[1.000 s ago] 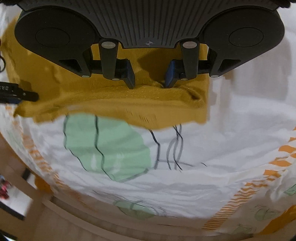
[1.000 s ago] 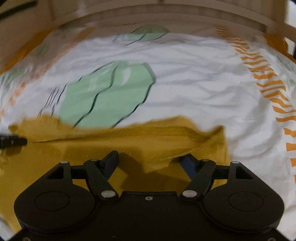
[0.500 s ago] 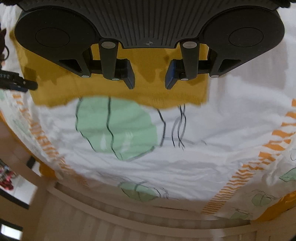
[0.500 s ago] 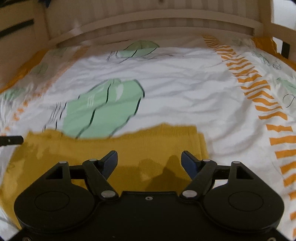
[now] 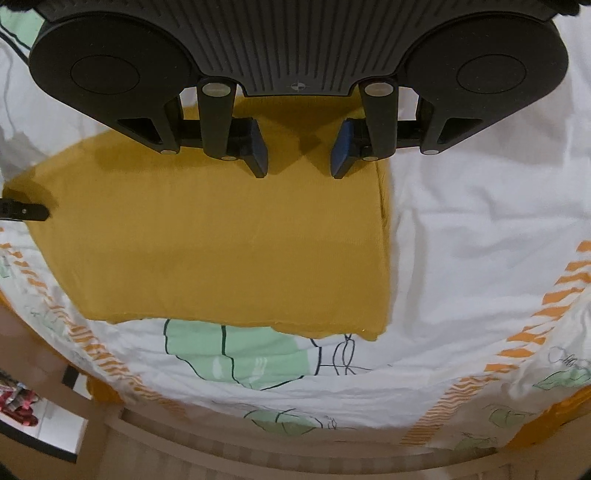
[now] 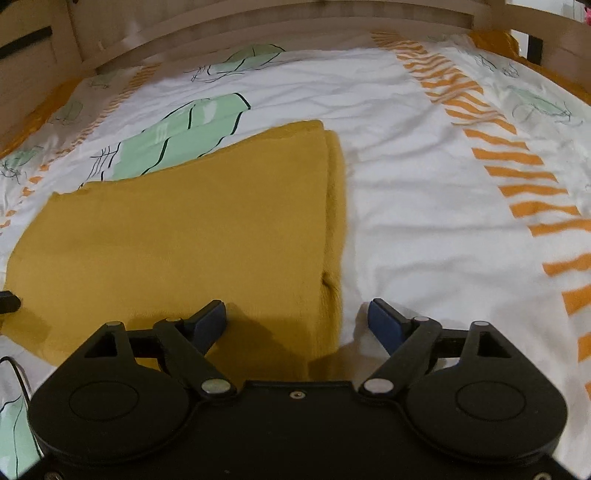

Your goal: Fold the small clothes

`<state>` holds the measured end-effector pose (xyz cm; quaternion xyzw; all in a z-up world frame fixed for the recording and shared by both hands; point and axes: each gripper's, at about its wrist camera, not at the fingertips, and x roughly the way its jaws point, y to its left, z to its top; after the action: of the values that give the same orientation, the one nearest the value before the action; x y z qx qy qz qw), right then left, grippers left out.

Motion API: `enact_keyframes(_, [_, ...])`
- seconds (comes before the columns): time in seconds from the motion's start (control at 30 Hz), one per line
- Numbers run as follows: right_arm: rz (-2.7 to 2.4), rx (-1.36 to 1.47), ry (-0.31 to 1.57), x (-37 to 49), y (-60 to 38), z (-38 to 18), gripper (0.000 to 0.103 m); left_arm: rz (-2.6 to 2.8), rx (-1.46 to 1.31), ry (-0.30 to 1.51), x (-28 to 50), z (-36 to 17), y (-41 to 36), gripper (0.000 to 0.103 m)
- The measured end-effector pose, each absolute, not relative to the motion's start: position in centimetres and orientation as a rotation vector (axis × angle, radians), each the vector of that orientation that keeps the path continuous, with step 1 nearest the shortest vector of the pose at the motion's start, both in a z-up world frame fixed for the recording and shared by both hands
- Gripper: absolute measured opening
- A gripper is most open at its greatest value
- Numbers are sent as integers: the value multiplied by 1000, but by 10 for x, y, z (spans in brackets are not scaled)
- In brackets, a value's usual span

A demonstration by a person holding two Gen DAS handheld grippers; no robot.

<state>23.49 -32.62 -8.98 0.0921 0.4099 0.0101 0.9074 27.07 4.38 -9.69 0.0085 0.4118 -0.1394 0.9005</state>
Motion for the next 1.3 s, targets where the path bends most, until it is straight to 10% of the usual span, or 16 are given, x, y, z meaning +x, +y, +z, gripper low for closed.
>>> enact_keyframes(0.3, [82, 233, 798, 227, -331, -101, 102, -260, -90, 846, 266, -108, 50, 39])
enact_keyframes(1.3, [87, 628, 851, 235, -371, -94, 102, -263, -110, 862, 323, -49, -56, 39])
